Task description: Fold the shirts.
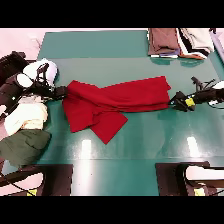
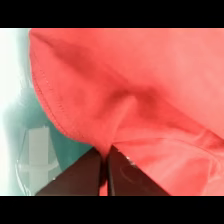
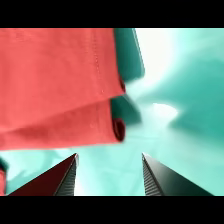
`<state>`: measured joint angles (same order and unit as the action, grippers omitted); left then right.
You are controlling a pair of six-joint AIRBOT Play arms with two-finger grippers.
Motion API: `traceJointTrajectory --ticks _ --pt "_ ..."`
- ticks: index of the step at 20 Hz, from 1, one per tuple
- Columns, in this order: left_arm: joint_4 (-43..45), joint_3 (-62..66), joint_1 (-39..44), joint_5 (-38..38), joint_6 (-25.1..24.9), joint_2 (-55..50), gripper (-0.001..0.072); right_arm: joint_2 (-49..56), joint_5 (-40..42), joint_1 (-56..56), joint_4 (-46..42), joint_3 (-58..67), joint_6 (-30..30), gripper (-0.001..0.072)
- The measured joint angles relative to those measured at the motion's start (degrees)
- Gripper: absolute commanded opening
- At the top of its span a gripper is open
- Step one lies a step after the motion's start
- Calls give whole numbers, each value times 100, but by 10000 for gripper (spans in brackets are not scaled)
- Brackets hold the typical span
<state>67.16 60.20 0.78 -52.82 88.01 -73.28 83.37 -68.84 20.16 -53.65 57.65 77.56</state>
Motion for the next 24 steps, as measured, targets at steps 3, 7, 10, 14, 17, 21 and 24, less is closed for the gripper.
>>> traceJointTrajectory --ticks 3,7,10,14,17,21,24 --pt "-4 22 0 -28 0 15 24 227 299 -271 249 -26 -87 230" --pt "-2 33 0 -120 0 26 24 321 492 -643 164 120 -142 18" --pt "-2 61 0 -201 0 214 24 46 511 -802 -131 195 -166 18" --pt "7 651 2 -271 0 1088 24 -986 369 -761 -289 673 -310 17" --pt "7 1637 4 -334 0 1921 23 -1923 293 -573 -295 1589 -365 18" --pt "0 3364 4 -341 0 2776 22 -2933 238 -212 -282 3224 -402 17" --pt "-15 4621 7 -380 72 3064 21 -3394 192 146 -267 4232 -367 17"
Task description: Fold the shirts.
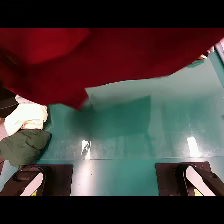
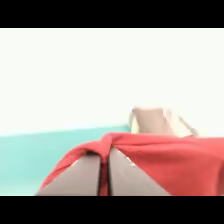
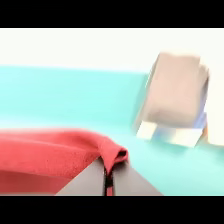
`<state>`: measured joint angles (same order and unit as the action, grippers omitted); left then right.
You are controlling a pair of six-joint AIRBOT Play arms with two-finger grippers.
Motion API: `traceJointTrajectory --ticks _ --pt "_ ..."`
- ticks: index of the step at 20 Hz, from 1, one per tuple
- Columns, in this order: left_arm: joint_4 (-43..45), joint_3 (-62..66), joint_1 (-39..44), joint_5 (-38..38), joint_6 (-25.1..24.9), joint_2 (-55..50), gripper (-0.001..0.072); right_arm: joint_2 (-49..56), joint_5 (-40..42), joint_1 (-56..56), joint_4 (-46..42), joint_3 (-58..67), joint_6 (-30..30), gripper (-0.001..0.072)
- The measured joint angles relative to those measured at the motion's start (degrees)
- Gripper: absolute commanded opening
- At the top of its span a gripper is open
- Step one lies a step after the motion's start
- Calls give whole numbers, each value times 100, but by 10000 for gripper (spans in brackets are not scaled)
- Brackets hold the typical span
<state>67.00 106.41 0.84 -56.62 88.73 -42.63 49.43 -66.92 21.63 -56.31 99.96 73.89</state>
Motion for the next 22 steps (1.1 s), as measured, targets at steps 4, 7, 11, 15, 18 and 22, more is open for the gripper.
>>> traceJointTrajectory --ticks 4,7,11,15,18,22 --pt "4 1021 0 -22 155 122 21 -168 -326 525 -11 1091 142 17" --pt "15 1110 0 -181 243 46 22 68 -695 658 -31 1602 267 16" --pt "20 612 -2 -706 304 -529 23 551 -1056 225 -273 1318 378 16" --pt "-4 -190 15 -1375 262 -1696 24 1355 -1355 -551 -1246 522 566 17" --pt "-87 -811 17 -1552 177 -2765 24 2140 -1436 -944 -1709 -127 649 16" --pt "-175 -1193 26 -1346 74 -4175 24 3314 -1237 -1161 -1895 -581 693 16"
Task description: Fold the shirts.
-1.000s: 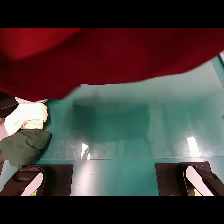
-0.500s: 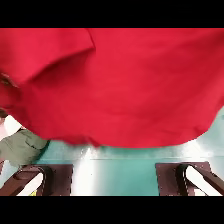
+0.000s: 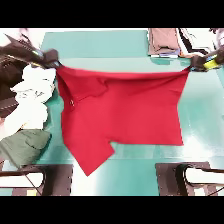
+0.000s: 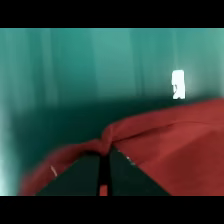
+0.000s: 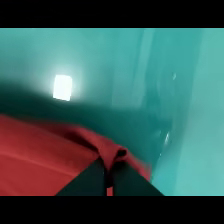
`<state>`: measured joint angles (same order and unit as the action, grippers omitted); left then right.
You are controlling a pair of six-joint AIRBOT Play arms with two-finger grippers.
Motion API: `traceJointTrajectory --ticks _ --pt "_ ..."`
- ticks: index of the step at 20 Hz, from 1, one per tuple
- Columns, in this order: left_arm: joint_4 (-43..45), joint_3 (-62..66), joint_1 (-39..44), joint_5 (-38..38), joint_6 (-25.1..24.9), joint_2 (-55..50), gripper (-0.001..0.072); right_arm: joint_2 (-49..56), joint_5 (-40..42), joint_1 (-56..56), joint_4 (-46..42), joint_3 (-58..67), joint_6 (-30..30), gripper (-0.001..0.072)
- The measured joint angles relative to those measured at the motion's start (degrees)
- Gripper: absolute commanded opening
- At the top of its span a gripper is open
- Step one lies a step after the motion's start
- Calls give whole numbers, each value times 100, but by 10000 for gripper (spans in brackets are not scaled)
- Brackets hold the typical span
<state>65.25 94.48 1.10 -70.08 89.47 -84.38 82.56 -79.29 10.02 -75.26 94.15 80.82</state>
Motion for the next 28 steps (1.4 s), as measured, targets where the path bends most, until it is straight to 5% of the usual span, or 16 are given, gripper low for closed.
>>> traceJointTrajectory --ticks 5,12,13,14,15,22,28 --pt "-232 -94 -28 780 -133 -820 24 1110 216 -66 98 540 13 16" --pt "-26 -682 -55 289 -400 -1021 25 1073 245 22 81 -173 13 28" --pt "4 -835 -57 267 -409 -1027 33 1036 282 39 81 -389 13 234" --pt "13 -964 -57 258 -413 -1023 321 1003 328 50 107 -568 13 451" --pt "46 -1078 -57 227 -407 -1027 571 984 361 72 186 -710 11 455" --pt "645 -1753 -70 -260 -168 20 536 181 234 83 684 -1224 -52 451" --pt "824 -4339 -61 -317 79 1991 536 -1224 376 48 798 -2352 -151 450"
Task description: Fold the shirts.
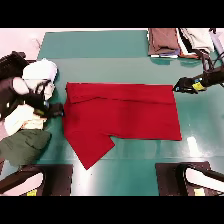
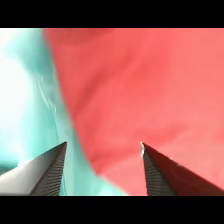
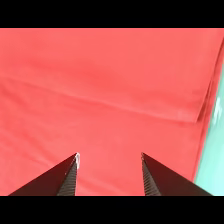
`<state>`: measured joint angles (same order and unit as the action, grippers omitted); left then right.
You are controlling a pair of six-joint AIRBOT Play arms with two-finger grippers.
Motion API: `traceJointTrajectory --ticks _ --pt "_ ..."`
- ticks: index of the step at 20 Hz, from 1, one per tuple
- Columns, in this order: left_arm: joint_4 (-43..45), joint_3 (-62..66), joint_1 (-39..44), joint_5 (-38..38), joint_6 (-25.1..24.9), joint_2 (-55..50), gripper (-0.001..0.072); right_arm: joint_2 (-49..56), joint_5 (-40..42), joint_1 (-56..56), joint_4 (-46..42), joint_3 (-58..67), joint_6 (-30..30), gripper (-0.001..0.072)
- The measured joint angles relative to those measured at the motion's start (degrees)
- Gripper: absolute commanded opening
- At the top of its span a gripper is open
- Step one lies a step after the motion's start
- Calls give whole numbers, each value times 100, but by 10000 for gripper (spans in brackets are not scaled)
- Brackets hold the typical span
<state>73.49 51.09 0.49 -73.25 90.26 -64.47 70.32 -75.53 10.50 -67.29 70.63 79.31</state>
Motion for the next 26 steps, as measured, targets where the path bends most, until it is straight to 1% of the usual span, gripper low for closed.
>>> traceJointTrajectory --ticks 4,7,9,10,11,12,13,15,17,18,19,20,21,22,24,26 --pt "-623 -1526 4 278 83 769 536 -481 210 -2 17 -380 -22 451" --pt "-1117 -2170 125 629 87 981 536 -612 267 -2 22 -472 -31 451" --pt "-1513 -2404 439 905 87 1051 534 -651 284 -2 24 -501 -33 450" --pt "-1635 -2463 603 1016 92 1073 480 -662 284 -2 24 -507 -35 450" --pt "-1705 -2511 741 1134 96 1088 211 -673 278 17 26 -514 -37 450" --pt "-1725 -2570 857 1217 96 1084 75 -678 229 66 24 -520 -50 451" --pt "-1718 -2586 938 1233 96 1093 55 -686 157 153 15 -544 -81 450" --pt "-1821 -2590 1034 1248 111 1104 24 -710 -26 448 0 -719 -149 450" --pt "-1829 -2529 1088 1163 114 1108 24 -772 -181 876 -90 -1108 -192 456" --pt "-1816 -2472 1099 1126 107 1113 24 -813 -256 1152 -197 -1397 -214 529" --pt "-1784 -2404 1113 1082 98 1113 24 -855 -306 1449 -302 -1725 -247 577" --pt "-1757 -2332 1121 1062 94 1113 23 -876 -345 1733 -380 -2041 -286 575" --pt "-1733 -2245 1130 1047 94 1115 24 -890 -385 2028 -446 -2378 -308 543" --pt "-1707 -2164 1132 1040 90 1113 23 -885 -398 2269 -472 -2673 -345 492" --pt "-1683 -2002 1134 1019 48 1113 24 -837 -361 2579 -437 -3206 -413 489" --pt "-1665 -1873 1139 1012 15 1113 24 -745 -249 2651 -214 -3587 -487 446"
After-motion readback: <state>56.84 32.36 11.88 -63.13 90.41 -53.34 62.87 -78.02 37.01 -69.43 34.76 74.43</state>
